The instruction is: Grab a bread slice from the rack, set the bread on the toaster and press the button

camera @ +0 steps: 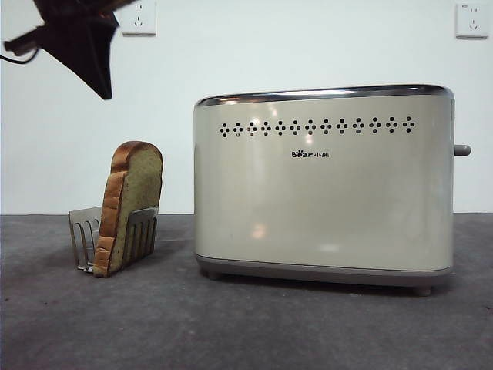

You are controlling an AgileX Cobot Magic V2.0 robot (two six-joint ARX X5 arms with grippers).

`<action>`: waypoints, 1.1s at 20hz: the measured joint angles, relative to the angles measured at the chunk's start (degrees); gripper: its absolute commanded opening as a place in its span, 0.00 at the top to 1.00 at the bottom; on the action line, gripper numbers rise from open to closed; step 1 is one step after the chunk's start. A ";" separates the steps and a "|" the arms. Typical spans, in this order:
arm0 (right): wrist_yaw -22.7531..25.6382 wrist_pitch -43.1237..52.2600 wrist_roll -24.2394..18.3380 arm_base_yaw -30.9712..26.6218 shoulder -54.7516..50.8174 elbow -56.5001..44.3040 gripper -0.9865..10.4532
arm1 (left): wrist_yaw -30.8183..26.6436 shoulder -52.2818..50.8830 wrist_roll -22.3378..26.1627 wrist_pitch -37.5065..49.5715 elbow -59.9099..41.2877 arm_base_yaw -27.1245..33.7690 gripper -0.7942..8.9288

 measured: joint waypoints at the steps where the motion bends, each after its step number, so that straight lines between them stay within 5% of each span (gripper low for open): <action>1: 0.00 0.00 -0.04 0.00 0.04 0.00 0.92 | -0.37 1.05 0.22 -0.11 0.79 -0.63 0.73; 3: -0.02 0.02 -0.15 0.00 0.42 0.00 0.92 | -0.37 2.51 0.77 -0.33 1.01 -2.03 0.51; 5: 0.00 0.02 -0.15 0.00 0.90 0.00 0.92 | -0.37 4.02 1.57 -0.55 1.01 -3.08 0.39; 19: 0.00 0.04 -0.37 0.00 2.14 0.00 0.92 | -3.41 9.51 2.69 0.46 1.01 -4.92 0.37; 22: 0.02 0.04 -0.37 0.00 2.14 0.00 0.92 | -4.00 10.49 2.71 0.81 1.01 -4.98 0.45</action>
